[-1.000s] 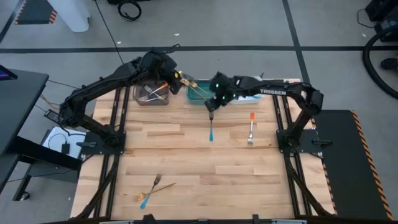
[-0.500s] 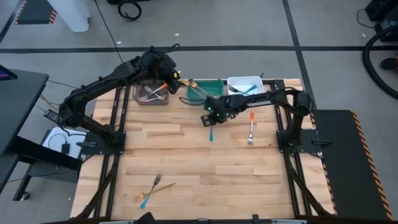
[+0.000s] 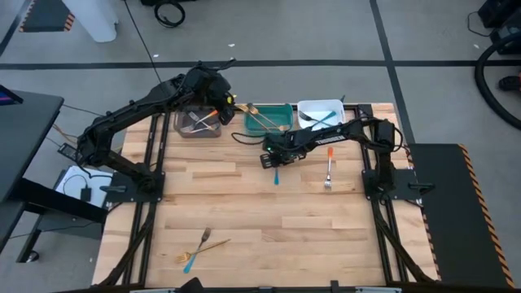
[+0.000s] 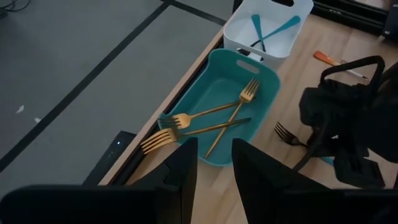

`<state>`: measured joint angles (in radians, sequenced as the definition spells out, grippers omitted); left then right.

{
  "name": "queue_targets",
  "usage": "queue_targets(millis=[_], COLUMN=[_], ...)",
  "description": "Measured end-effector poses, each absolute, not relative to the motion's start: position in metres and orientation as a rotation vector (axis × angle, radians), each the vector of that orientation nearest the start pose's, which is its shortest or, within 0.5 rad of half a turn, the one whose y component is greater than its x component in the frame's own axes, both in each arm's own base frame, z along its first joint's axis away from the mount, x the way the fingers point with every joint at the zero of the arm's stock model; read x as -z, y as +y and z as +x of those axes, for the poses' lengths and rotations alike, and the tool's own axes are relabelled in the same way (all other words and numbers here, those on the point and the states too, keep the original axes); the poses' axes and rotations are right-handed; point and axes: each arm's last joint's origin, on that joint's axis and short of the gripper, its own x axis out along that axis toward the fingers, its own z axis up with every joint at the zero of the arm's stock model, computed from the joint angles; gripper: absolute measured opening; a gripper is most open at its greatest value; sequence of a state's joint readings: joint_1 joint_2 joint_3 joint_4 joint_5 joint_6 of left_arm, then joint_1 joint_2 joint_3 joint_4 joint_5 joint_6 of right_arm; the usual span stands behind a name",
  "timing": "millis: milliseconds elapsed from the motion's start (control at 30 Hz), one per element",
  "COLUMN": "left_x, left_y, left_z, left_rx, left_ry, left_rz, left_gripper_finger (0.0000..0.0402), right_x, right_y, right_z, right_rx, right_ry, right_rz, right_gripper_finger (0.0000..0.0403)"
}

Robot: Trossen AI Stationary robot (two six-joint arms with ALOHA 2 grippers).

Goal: Sort silverware by color (type)
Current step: Put the blue fork into the white bin

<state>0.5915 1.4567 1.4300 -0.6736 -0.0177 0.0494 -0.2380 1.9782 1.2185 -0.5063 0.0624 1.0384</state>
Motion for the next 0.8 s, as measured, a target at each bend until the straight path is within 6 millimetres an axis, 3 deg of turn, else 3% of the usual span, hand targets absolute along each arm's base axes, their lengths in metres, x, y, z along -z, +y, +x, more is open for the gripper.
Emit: queue_targets(millis=[233, 367, 500, 700, 800], left_x=[-0.357, -0.356, -0.356, -0.356, -0.356], left_y=[0.173, 0.173, 0.173, 0.173, 0.173], left_z=[0.257, 0.257, 0.257, 0.256, 0.256], left_rx=[-0.567, -0.566, -0.566, -0.567, -0.571], left_ry=[0.701, 0.701, 0.71, 0.712, 0.709], left_rz=[-0.157, -0.157, -0.16, -0.164, -0.176], left_gripper_finger=[0.0109, 0.0109, 0.0109, 0.0109, 0.0109], right_x=[-0.127, -0.128, -0.144, -0.212, -0.251], right_y=[-0.09, -0.091, -0.09, -0.101, -0.111], right_z=[0.361, 0.36, 0.357, 0.336, 0.316], right_rx=[0.805, 0.747, 0.631, 0.551, 0.609], right_ry=[1.079, 1.107, 1.113, 0.949, 0.851], right_rz=[0.854, 0.832, 0.753, 0.63, 0.405], right_gripper_finger=[0.0014, 0.0016, 0.0007, 0.0004, 0.0004])
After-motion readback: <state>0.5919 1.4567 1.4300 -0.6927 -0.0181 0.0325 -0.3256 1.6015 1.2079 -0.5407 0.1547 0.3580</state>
